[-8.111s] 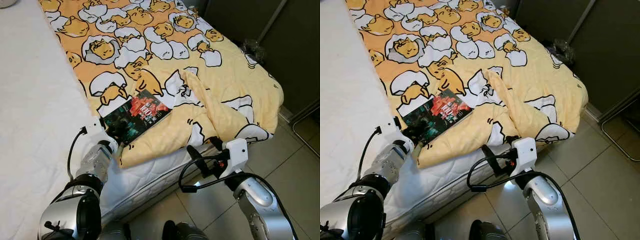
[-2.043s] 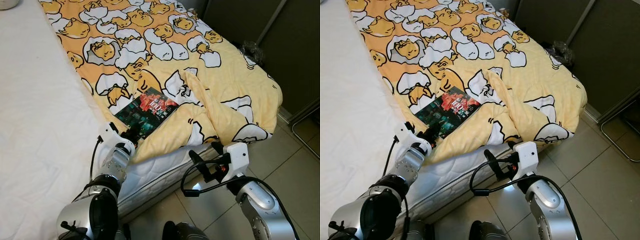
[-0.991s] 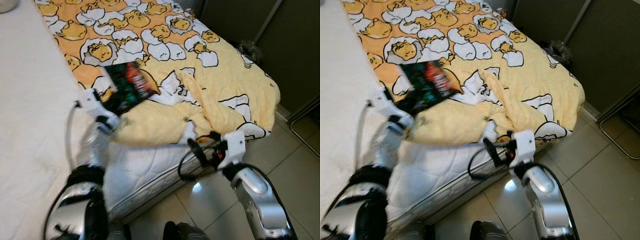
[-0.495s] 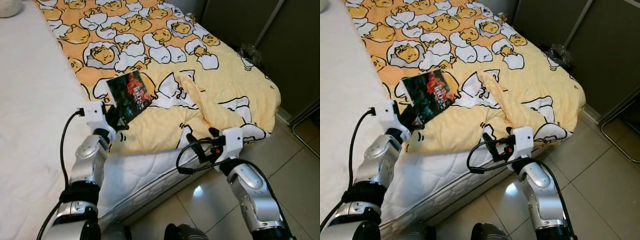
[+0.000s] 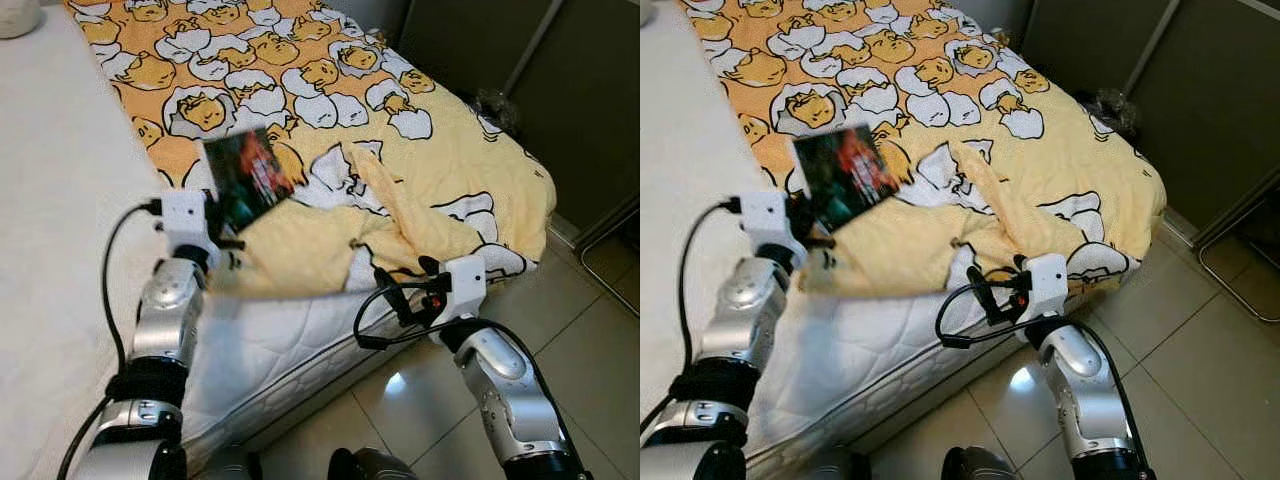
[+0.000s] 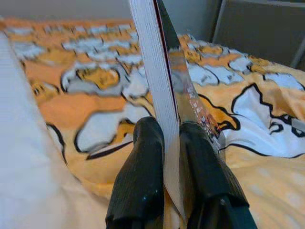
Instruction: Clean up the room
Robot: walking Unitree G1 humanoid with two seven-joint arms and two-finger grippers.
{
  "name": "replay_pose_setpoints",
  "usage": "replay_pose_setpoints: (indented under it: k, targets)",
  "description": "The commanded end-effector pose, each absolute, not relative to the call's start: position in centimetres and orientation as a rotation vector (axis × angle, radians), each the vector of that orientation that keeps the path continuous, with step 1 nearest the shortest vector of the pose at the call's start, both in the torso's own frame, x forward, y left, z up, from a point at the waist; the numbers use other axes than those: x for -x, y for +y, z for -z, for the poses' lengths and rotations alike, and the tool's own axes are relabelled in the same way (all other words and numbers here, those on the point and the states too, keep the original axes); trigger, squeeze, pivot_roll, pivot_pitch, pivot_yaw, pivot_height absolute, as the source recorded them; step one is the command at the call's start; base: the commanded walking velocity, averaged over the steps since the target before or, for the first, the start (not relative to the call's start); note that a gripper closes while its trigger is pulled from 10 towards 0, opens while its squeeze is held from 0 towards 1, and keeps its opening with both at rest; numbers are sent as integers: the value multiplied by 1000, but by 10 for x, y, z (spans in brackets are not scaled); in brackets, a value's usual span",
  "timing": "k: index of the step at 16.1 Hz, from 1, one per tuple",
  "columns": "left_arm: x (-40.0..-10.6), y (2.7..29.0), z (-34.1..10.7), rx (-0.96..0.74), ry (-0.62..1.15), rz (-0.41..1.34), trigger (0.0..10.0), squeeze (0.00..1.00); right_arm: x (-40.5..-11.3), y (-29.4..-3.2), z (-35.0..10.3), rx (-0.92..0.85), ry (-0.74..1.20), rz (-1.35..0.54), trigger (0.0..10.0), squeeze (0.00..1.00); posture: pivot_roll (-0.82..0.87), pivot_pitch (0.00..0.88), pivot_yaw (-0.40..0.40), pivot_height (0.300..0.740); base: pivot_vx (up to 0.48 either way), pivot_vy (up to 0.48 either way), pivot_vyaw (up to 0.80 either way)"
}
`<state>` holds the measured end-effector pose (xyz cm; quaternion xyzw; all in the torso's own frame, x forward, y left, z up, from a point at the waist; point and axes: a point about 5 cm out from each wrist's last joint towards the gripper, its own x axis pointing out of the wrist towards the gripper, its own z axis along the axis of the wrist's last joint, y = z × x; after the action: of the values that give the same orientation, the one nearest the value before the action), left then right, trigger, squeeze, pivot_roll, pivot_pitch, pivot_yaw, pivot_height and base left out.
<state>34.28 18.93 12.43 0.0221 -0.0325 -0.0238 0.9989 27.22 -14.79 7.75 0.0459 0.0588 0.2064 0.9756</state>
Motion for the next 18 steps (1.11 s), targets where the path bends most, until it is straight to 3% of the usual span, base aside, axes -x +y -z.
replay_pose_setpoints:
  k: [1,5,6,7,13,14,15,16,17,18]
  targets:
    - [-347,192,-148,-78,-174,22,0,0,-273,-152,-78,-80,116,-408,10000,0,-51,25,-64,740,0,0,0]
    - [-343,175,-118,76,-23,93,0,0,-273,-152,-77,-77,116,-410,10000,0,-54,15,-63,740,0,0,0]
    - [-341,169,-114,82,-14,122,0,1000,-272,-152,-76,-76,118,-410,10000,0,-56,15,-64,740,0,0,0]
    - [-339,165,-111,53,1,134,10000,1000,-271,-152,-75,-75,121,-410,10000,0,-56,14,-64,740,0,0,0]
    - [-338,162,-103,60,41,142,10000,1000,-266,-154,-73,-70,130,-415,10000,0,-62,19,-70,740,0,0,0]
    - [-338,159,-102,43,46,152,10000,965,-266,-154,-73,-70,132,-416,10000,0,-64,21,-70,740,0,0,0]
    - [-339,157,-101,51,58,160,10000,569,-266,-155,-73,-69,133,-417,10000,0,-66,23,-69,740,0,0,0]
    - [-339,157,-98,72,74,158,10000,561,-266,-155,-73,-69,134,-417,10000,0,-67,24,-68,740,0,0,0]
    - [-340,156,-91,136,129,151,10000,396,-266,-155,-73,-69,135,-416,10000,0,-70,26,-66,740,0,0,0]
    - [-340,155,-89,164,149,150,10000,396,-266,-155,-73,-69,136,-416,10000,0,-70,26,-66,740,0,0,0]
